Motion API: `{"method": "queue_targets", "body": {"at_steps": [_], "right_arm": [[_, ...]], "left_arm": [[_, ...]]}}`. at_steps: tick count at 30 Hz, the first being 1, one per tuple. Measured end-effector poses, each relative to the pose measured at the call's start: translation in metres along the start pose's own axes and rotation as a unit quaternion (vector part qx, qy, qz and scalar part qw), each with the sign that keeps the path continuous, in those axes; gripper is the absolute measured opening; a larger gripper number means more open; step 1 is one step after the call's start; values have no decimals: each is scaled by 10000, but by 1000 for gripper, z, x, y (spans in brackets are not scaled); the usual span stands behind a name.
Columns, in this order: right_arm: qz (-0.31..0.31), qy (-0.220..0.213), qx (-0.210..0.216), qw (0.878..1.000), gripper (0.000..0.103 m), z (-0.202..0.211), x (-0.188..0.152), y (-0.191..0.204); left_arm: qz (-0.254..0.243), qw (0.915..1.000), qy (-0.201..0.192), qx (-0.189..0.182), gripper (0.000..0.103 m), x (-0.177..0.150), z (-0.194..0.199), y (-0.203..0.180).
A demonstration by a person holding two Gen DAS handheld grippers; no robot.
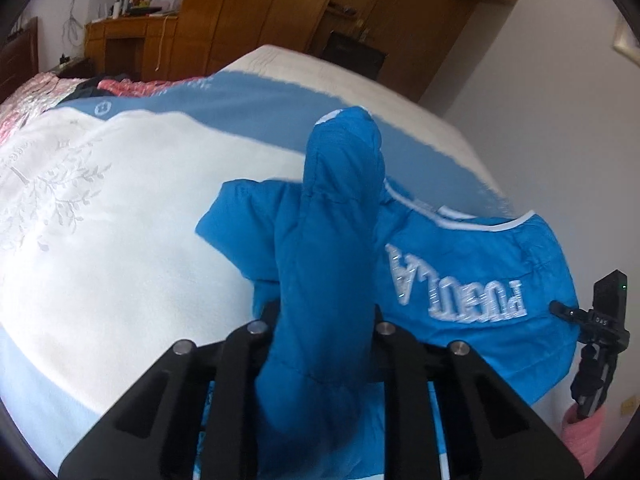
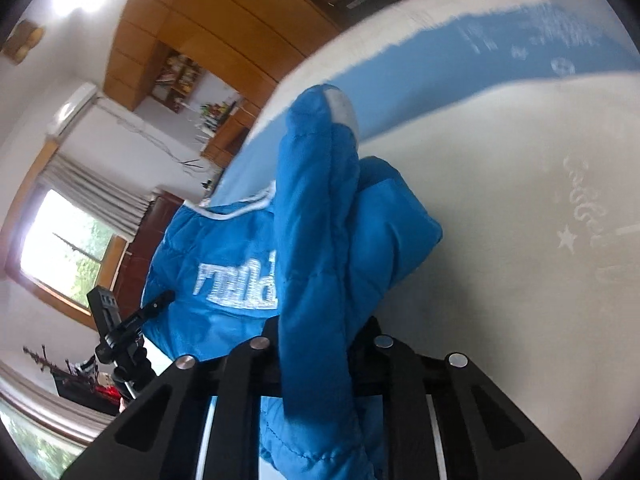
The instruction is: Fold large clothes
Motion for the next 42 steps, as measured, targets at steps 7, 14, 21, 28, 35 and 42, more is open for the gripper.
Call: {"method": "queue_targets", "body": {"at_steps": [7, 14, 21, 28, 35, 42], "right_arm": [[397, -104, -71, 9991, 17, 74, -34, 40], [530, -65, -123, 9985, 17, 120, -101, 59], [330, 88, -239, 9991, 17, 110, -144, 37], [-61, 140, -404, 9991, 23, 76, -176, -8], [43, -70, -641, 9979, 33, 76, -183, -7], [1119, -580, -2269, 9657, 39, 126, -185, 31]], "left_arm": [[-432, 9988, -61, -234, 16, -35, 68, -31], [-723, 9968, 79, -319, 17, -93, 111, -36], [-785, 9967, 198, 59, 21, -137, 98, -7], [-833, 9956, 133, 411, 42, -164, 69, 26], [-778, 9951, -87, 600, 46, -172, 70, 28], [-460, 9933, -558, 906, 53, -160, 123, 34]]}}
Point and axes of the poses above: each gripper's, at about its wrist camera, not at the fingertips, and z roughly against the way its jaws point, y to its left, x to its top, the point moved 9 cm from there along -z, roughly the way its jaws point, and after that the axes turned 11 degrees about z, right-handed, at the moved point
